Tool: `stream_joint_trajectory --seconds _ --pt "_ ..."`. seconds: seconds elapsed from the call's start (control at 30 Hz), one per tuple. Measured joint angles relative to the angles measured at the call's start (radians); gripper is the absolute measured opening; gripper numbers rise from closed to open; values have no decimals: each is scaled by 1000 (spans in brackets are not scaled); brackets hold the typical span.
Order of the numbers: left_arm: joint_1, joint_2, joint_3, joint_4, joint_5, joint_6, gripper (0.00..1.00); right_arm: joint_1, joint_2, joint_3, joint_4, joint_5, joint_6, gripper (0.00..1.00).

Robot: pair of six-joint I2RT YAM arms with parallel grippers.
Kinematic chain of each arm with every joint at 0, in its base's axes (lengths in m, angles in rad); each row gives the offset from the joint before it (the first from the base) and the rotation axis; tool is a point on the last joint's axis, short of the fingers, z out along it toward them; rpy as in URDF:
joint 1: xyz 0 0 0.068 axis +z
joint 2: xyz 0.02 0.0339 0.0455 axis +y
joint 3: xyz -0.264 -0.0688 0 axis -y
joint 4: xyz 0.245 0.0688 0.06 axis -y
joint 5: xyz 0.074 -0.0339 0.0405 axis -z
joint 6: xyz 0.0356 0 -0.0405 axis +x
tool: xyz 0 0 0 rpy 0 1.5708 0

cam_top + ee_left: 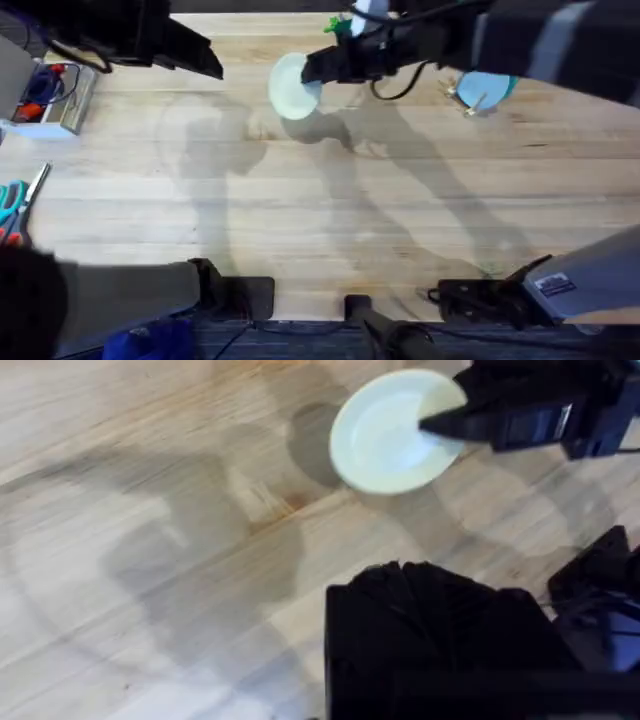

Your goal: Pick up the plates from the table one by one and place each into a slot on the dish rack.

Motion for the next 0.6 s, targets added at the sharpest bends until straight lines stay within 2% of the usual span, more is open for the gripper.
stream_joint_trajectory --seconds 0.3,0.6 --pt "0 -218 0 -50 -75 -49 40 -52 -240 0 -185 165 -259 28" --pt "0 -377 0 -87 -174 -102 40 -69 -430 0 -292 366 -448 28"
